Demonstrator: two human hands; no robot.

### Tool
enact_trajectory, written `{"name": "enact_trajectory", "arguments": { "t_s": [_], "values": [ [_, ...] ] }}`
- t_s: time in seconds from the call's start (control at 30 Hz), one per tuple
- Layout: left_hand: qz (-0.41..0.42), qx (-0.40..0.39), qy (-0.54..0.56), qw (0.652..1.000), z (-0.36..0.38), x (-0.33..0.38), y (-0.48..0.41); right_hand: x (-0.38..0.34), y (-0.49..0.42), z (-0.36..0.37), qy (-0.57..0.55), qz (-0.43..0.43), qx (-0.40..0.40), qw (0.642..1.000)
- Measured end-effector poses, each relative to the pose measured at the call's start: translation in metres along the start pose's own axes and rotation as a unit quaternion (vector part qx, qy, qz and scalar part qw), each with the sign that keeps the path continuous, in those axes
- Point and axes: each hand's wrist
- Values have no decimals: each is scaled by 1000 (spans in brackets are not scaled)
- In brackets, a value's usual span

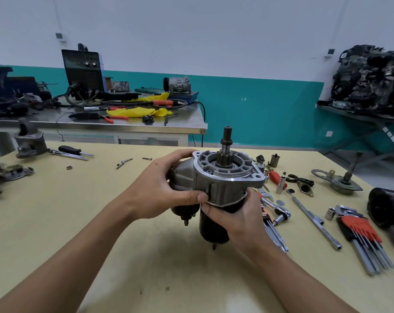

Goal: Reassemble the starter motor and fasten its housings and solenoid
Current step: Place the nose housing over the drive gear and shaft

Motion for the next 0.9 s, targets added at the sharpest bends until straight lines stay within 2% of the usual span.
{"name": "enact_trajectory", "arguments": {
  "t_s": [0.23,0.5,0.63,0.8,0.9],
  "values": [
    [-8,41,24,999,8,1,-2,-2,2,1,3,0,3,1000],
    [-12,21,-5,1000,-3,-1,0,-4,0,2,-8,-7,-10,1000],
    [-36,49,-44,997,-5,-2,2,-4,1,1,3,-8,-8,1000],
    [-7,59,-38,997,8,4,-2,-1,1,1,8,-6,10,1000],
    [-24,37,-54,998,-9,2,-1,0,2,1,13,-6,6,1000]
  ]
}}
Point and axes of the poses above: each hand's wrist, its own y-axis away from the middle knuckle, its own z-axis out of the palm, x = y × z, and after that the axes turned 5 degrees about -y, right-handed
